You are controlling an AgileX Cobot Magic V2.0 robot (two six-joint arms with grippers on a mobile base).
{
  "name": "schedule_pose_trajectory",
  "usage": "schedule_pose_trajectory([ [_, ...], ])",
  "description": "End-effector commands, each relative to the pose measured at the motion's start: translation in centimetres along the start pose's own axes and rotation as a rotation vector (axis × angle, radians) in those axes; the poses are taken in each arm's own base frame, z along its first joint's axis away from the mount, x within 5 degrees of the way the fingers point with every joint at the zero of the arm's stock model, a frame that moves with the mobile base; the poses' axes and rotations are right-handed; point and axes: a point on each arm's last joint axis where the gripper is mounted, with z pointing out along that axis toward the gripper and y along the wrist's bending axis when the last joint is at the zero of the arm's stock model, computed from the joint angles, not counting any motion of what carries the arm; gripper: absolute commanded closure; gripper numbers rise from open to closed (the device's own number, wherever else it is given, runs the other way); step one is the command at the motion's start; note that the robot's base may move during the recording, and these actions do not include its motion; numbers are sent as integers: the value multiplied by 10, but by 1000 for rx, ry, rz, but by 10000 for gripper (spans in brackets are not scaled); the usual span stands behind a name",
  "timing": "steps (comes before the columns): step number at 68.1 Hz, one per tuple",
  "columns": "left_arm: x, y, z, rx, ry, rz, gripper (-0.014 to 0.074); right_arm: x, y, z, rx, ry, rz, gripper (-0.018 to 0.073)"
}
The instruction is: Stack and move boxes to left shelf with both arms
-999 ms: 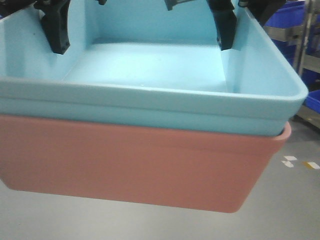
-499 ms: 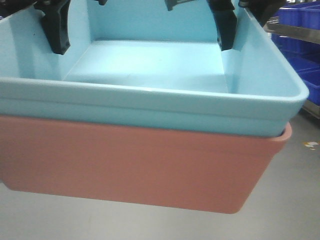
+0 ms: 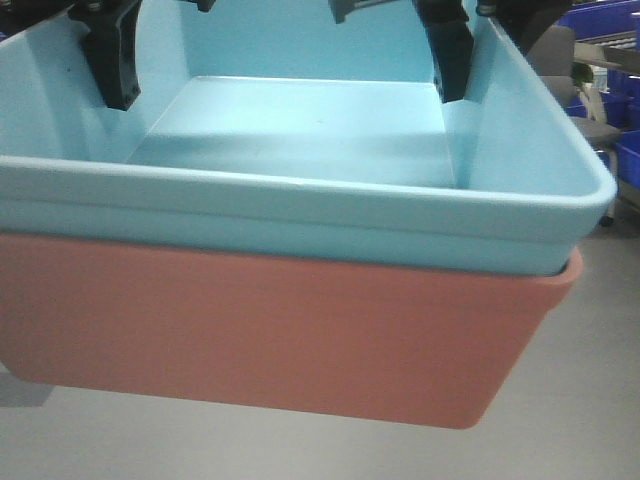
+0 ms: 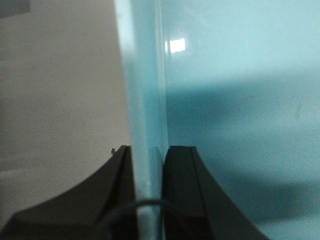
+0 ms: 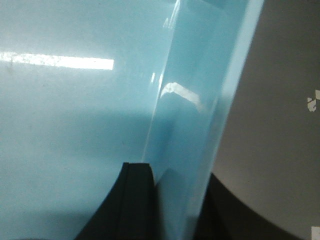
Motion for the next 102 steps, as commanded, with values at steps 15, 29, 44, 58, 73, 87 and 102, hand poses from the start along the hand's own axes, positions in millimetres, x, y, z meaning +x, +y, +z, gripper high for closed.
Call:
schedule_pose_trajectory([
  [15, -20, -28, -36, 297, -236, -62, 608, -21, 23, -33, -284, -202, 21, 503],
  [29, -20, -28, -36, 297, -236, -62, 608, -21, 23, -33, -284, -202, 21, 503],
  [44, -20, -28, -36, 297, -236, -62, 608, -21, 23, -33, -284, -202, 21, 503],
  [58, -20, -28, -36, 297, -236, -62, 608, -21, 23, -33, -284, -202, 21, 503],
  [73, -20, -28, -36, 297, -236, -62, 608, -21, 23, -33, -284, -202, 21, 503],
  [87, -20, -28, -36, 297, -236, -62, 608, -21, 23, -33, -284, -202, 21, 503],
  [102, -20, -28, -36, 297, -236, -62, 608, -21, 23, -33, -284, -202, 21, 503],
])
